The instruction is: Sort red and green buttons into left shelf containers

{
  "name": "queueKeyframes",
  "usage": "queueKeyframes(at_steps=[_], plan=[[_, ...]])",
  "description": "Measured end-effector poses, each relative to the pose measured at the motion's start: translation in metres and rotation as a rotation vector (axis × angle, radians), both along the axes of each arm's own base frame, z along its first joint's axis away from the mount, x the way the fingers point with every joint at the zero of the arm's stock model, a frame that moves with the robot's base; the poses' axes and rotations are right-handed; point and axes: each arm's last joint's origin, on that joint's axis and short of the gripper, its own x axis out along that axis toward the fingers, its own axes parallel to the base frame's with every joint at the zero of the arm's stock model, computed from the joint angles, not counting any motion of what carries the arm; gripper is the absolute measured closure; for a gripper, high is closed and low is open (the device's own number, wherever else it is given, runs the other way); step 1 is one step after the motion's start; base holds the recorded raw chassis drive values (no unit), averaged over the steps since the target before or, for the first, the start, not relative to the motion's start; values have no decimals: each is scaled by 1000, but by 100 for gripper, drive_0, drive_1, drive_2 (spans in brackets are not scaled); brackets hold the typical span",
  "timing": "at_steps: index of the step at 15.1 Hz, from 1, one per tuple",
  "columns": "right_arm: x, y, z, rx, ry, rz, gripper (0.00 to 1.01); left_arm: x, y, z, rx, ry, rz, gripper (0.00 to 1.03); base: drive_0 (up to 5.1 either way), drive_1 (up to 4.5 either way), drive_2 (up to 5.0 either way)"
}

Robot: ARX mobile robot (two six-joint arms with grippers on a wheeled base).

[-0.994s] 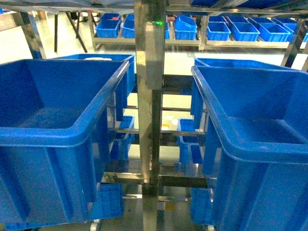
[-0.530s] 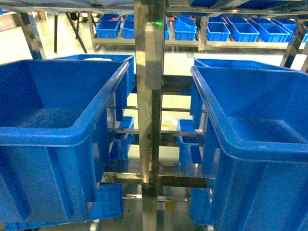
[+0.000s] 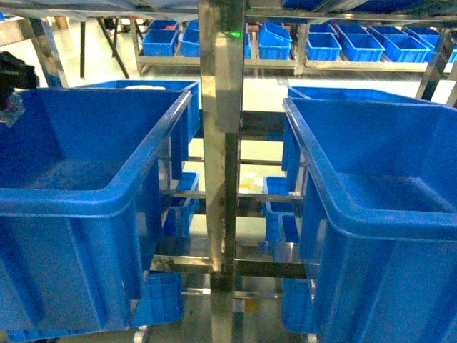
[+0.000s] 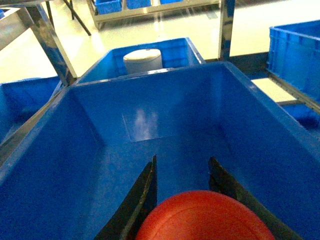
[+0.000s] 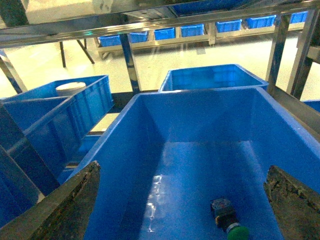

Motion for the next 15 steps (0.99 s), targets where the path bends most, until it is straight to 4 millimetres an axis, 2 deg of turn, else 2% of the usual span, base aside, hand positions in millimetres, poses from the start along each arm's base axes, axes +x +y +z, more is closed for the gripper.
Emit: queueKeyframes(at_steps=[1, 2, 3, 4, 6, 7, 8, 11, 13, 15], plan=[[0, 2, 0, 6, 2, 9, 3, 8, 1, -6, 20, 39, 6, 75, 0, 0, 0], [2, 3, 0, 10, -1, 13, 3, 15, 7, -13, 40, 61, 27, 68, 0, 0, 0], [3, 3, 0, 10, -3, 11, 3, 15, 15, -11, 41, 42, 34, 55, 0, 0, 0], [5, 2, -1, 10, 5, 6, 3, 11, 22, 1, 38, -1, 42, 44, 0, 0, 0], [6, -1, -3, 12, 20, 7, 3, -21, 33, 37, 22, -92, 25, 23, 0, 0, 0], [6, -3, -4, 17, 35, 6, 3, -47, 32, 53, 10, -130, -8, 10, 0, 0, 0], [6, -5, -4, 21, 35, 2, 3, -61, 30, 60, -1, -140, -32, 4, 0, 0, 0], [6, -10, -7, 31, 55, -3, 3, -117, 15, 78, -20, -143, -118, 5, 0, 0, 0], [5, -12, -6, 32, 51, -4, 3, -120, 7, 73, -17, -152, -131, 5, 0, 0, 0], [3, -11, -3, 32, 38, 2, 3, -108, 2, 64, -20, -117, -135, 5, 0, 0, 0]])
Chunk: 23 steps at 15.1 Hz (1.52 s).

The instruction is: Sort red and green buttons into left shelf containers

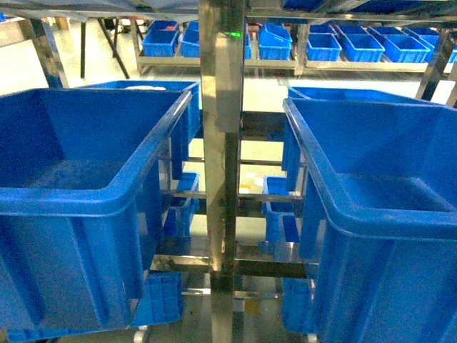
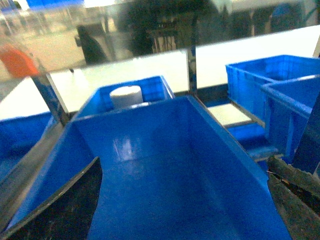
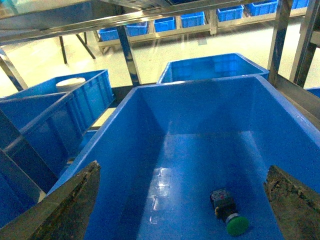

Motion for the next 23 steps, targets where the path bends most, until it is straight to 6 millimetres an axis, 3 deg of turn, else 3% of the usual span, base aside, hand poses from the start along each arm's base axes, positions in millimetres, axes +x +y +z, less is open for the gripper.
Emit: queueKeyframes(at_steps=[2, 6, 15, 16, 18, 20, 23], plan=[[0, 1, 1, -1, -11, 6, 3, 12, 0, -13, -7, 58, -1, 5, 0, 0, 0], [4, 3, -2, -2, 0, 6, 3, 8, 13, -2, -30, 14, 35, 5, 0, 0, 0], [6, 5, -7, 28, 42, 23, 3, 9, 12, 6, -75, -30, 24, 5, 0, 0, 0], [6, 5, -6, 27, 25, 18, 4, 9, 11, 7, -83, -65, 50, 9, 0, 0, 0], [-4, 5, -12, -115, -144, -64, 28, -10, 6, -11, -120, -133, 120, 34, 0, 0, 0], [-18, 5, -30, -166, -123, -70, 54, -25, -5, -40, -136, -97, 126, 59, 0, 0, 0], [-32, 5, -41, -181, -132, -70, 91, -44, -4, -59, -138, -107, 130, 95, 0, 0, 0]])
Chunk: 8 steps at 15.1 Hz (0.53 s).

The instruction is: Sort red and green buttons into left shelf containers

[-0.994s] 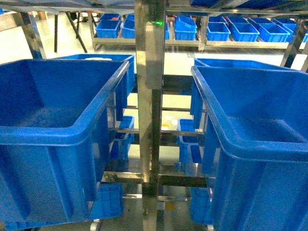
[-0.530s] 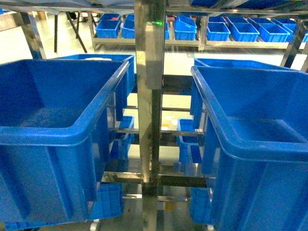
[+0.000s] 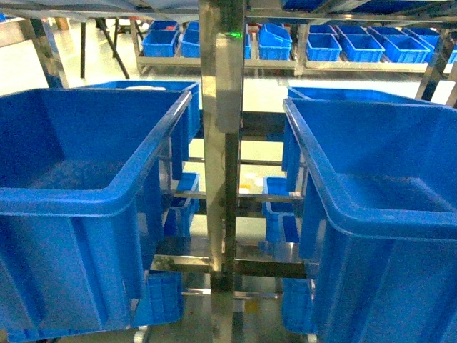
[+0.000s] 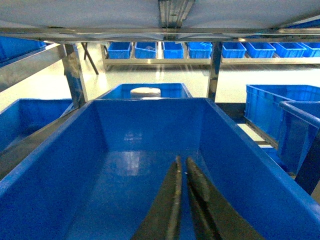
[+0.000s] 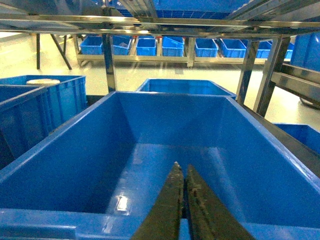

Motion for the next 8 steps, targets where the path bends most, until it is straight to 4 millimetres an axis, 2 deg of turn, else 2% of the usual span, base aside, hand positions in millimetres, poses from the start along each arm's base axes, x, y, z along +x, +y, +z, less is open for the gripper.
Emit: queueKeyframes(at_steps=[1, 8], plan=[[-4, 0, -3, -8, 3, 0, 100, -5, 0, -5, -2, -1, 0, 101, 0, 0, 0], [-25, 0, -17, -6, 0, 0, 99, -32, 0, -31, -3, 7, -1, 101, 0, 0, 0]])
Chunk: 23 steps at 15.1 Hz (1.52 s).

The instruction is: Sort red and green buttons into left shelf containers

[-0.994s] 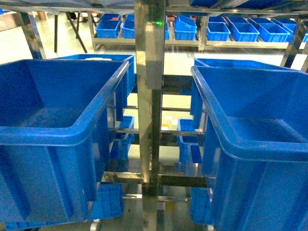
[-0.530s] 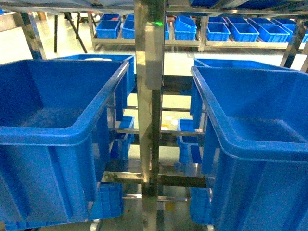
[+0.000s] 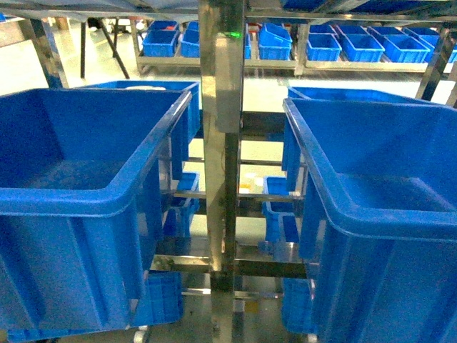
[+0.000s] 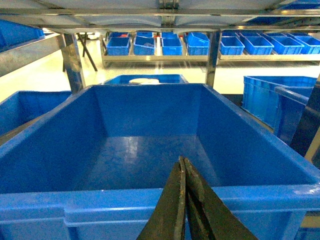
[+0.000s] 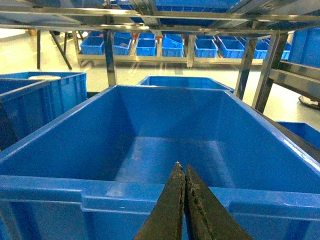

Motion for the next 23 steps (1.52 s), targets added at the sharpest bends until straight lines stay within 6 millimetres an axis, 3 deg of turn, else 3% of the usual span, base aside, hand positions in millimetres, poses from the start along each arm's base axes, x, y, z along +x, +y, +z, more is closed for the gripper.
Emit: queueKeyframes(at_steps=[2, 13, 14, 16, 22, 23], plan=[[-4, 0, -7, 0, 1, 0, 99, -6, 0, -4, 0, 1, 0, 101, 0, 0, 0], [-27, 0, -12, -1, 31, 0, 99, -25, 0, -11, 0, -24, 0, 101, 0, 0, 0], [-29, 0, -6, -2, -28, 1, 99, -26, 0, -12, 0, -21, 0, 101, 0, 0, 0], [-29, 0, -9, -2, -6, -1, 99, -35, 0, -17, 0, 18, -2, 101, 0, 0, 0], [-29, 0, -9, -3, -5, -2, 99, -37, 0, -15, -2, -11, 0, 101, 0, 0, 0], [-29, 0, -9, -3, -5, -2, 98, -37, 0, -15, -3, -12, 0, 97, 0, 0, 0]])
